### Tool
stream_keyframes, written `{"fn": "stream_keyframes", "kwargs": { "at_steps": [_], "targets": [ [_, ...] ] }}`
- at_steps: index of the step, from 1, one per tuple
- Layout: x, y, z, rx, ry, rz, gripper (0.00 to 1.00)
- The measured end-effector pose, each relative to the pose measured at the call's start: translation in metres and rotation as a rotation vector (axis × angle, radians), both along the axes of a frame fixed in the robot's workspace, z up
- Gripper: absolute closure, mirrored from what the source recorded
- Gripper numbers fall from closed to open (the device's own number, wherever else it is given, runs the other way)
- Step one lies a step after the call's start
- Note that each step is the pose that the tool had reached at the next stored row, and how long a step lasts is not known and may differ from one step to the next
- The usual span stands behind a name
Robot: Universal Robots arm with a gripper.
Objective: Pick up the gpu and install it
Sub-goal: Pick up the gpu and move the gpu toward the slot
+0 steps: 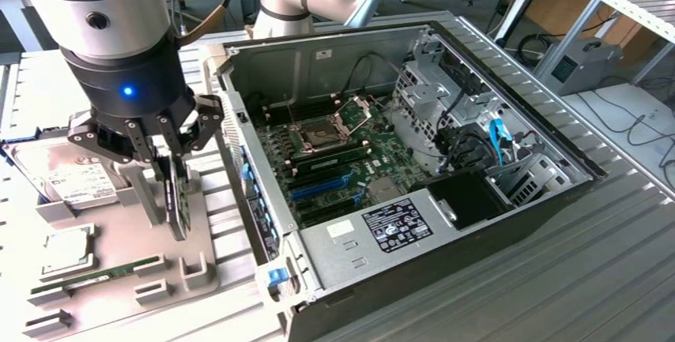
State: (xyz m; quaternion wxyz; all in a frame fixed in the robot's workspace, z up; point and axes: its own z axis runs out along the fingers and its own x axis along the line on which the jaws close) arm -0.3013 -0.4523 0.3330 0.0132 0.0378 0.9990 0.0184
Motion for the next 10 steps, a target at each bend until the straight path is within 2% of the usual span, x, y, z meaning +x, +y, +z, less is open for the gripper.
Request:
{"fn": "stream_keyframes", "kwargs": {
  "at_steps": [10],
  "targets": [
    [0.0000, 0.0000, 0.0019, -0.0001, 0.0000, 0.000, 0.74]
  ]
}}
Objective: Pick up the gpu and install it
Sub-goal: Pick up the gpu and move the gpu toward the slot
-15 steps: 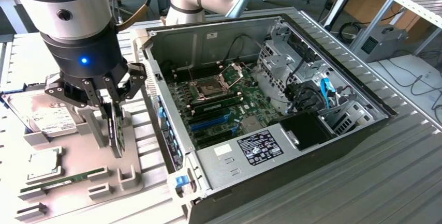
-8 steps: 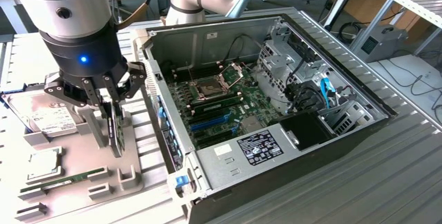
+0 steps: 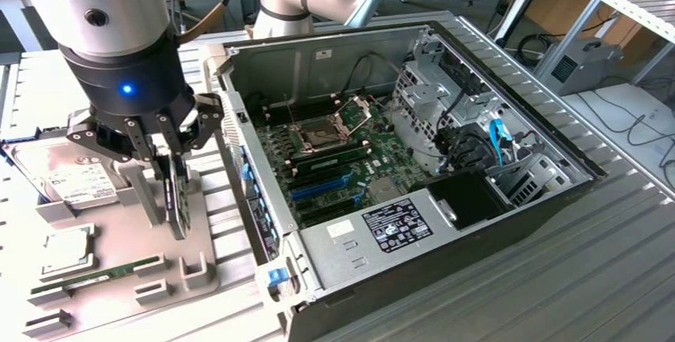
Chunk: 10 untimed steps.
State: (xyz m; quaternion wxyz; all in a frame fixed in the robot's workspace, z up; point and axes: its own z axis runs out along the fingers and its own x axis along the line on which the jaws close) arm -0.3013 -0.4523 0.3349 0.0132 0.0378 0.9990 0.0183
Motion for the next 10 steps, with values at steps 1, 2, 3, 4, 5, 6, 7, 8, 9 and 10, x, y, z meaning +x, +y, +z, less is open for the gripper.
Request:
{"fn": "stream_keyframes", "kwargs": {
  "at_steps": [1, 2, 3, 4, 5, 6, 7, 8, 9, 10],
  "targets": [
    [0.0000, 0.0000, 0.0002, 0.0000, 0.0001, 0.000, 0.74],
    [0.0000, 0.0000, 0.0004, 0.0000, 0.0000, 0.000, 0.74],
    [0.0000, 0.0000, 0.0006, 0.0000, 0.0000, 0.000, 0.74],
    [0.0000, 0.0000, 0.0007, 0.0000, 0.0000, 0.000, 0.74],
    [0.0000, 0.0000, 0.0009, 0.0001, 0.0000, 0.000, 0.74],
    [0.0000, 0.0000, 0.0011, 0.0001, 0.0000, 0.000, 0.74],
    [0.0000, 0.0000, 0.0014, 0.0000, 0.0000, 0.000, 0.74],
    [0.0000, 0.0000, 0.0017, 0.0000, 0.0000, 0.000, 0.74],
    [0.0000, 0.0000, 0.0018, 0.0001, 0.0000, 0.000, 0.74],
    [0.0000, 0.0000, 0.0021, 0.0000, 0.0000, 0.000, 0.74]
  ]
}}
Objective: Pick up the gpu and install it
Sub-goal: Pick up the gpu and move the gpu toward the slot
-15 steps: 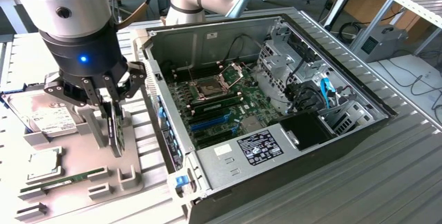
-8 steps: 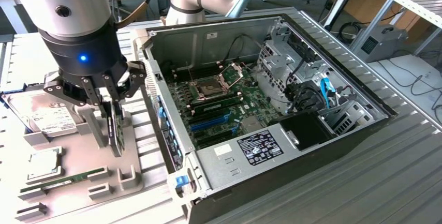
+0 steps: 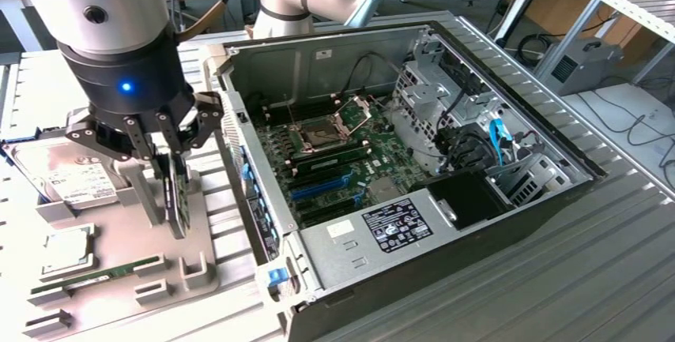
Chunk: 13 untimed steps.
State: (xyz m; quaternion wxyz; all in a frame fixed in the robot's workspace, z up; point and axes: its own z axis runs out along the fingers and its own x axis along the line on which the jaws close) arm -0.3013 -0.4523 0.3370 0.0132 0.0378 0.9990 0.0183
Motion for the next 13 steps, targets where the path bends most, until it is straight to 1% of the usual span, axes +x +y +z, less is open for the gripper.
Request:
{"fn": "stream_keyframes", "kwargs": {
  "at_steps": [13],
  "targets": [
    [0.0000, 0.0000, 0.0035, 0.0000, 0.0000, 0.000, 0.74]
  ]
}}
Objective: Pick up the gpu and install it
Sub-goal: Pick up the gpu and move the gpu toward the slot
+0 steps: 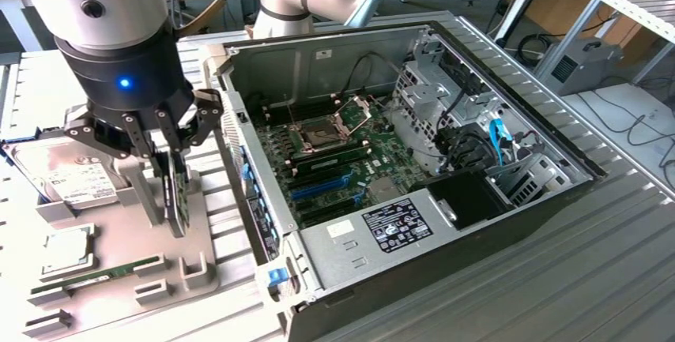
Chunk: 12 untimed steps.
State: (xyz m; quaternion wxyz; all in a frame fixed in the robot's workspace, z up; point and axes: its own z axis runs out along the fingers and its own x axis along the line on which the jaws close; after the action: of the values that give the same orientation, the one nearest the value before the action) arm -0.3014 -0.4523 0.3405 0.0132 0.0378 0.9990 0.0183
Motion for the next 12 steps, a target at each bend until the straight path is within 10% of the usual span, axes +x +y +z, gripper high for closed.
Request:
{"fn": "stream_keyframes", "kwargs": {
  "at_steps": [12],
  "targets": [
    [0.0000, 0.0000, 0.0042, 0.0000, 0.0000, 0.000, 0.74]
  ]
}}
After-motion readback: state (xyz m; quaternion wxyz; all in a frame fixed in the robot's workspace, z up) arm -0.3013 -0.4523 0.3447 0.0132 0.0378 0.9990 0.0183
